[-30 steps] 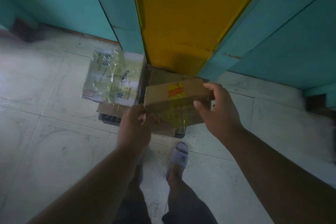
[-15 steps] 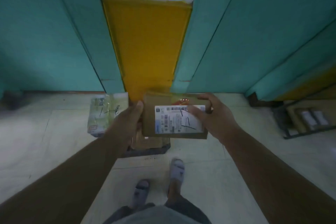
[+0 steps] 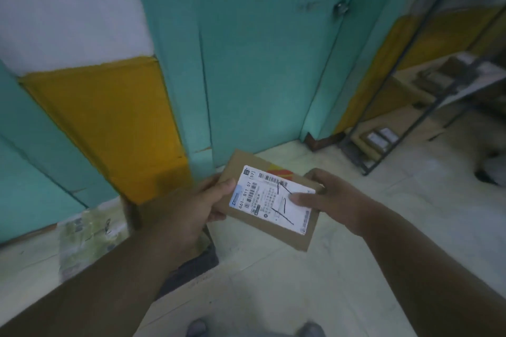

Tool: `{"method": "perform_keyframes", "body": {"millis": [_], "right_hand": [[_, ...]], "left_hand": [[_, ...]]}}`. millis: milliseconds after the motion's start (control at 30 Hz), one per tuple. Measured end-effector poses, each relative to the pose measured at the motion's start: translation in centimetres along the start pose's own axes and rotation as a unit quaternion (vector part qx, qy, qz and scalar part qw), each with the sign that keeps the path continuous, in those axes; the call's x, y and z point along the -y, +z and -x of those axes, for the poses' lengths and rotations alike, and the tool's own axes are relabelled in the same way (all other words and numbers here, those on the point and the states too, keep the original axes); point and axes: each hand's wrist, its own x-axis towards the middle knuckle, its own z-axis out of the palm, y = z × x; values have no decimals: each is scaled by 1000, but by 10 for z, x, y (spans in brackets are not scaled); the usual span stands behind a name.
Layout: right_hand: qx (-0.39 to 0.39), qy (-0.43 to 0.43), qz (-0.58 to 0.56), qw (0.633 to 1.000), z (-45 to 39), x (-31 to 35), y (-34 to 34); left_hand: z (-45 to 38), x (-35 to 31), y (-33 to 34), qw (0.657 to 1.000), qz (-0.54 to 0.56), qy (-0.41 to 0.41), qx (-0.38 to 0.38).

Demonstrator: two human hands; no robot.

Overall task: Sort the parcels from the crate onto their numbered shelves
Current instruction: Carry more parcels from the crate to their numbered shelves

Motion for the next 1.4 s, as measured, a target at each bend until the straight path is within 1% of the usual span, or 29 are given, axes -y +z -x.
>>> {"method": "perform_keyframes", "body": {"millis": [100, 133, 200, 300, 400, 467, 533, 633, 800, 933, 1067, 1133, 1200, 1300, 1400], "right_hand": [[66, 12, -22, 997, 24, -42, -66], [72, 15, -31, 997, 33, -56, -88], [36, 13, -50, 998, 48, -86, -128], [-81, 15, -111, 990, 66, -132, -176], [-157, 11, -162, 974, 71, -162, -212], [-195, 7, -166, 967, 63, -177, -237], [-223, 4, -168, 960, 53, -183, -253], [-250, 1, -203, 947, 22, -199, -291], [-319, 15, -247, 915, -10, -220, -373], [-372, 31, -262, 890, -4, -246, -456], [-440, 38, -255, 860, 0, -298, -535], [-455, 34, -259, 851, 0, -330, -574], [-459, 37, -255, 850, -3, -357, -618], [-453, 42, -250, 855, -10, -396, -692], [-434, 42, -240, 867, -21, -412, -768]], "left_hand": [[-27, -10, 84, 999, -34, 9, 38], [-36, -12, 115, 998, -34, 16, 41], [-52, -14, 178, 998, -22, 40, 43], [-66, -16, 264, 996, -16, 65, 59], [-77, -18, 330, 990, -89, 79, 74], [-90, -23, 368, 983, -140, 85, 81], [-102, -30, 389, 973, -185, 110, 88], [-140, -47, 432, 960, -219, 141, 104], [-206, -89, 516, 925, -285, 204, 148], [-241, -117, 609, 909, -312, 200, 191], [-276, -119, 715, 879, -340, 228, 244], [-294, -113, 771, 875, -338, 223, 263], [-307, -112, 826, 875, -331, 224, 275], [-329, -118, 899, 875, -328, 224, 277], [-350, -135, 953, 886, -318, 216, 260]]}}
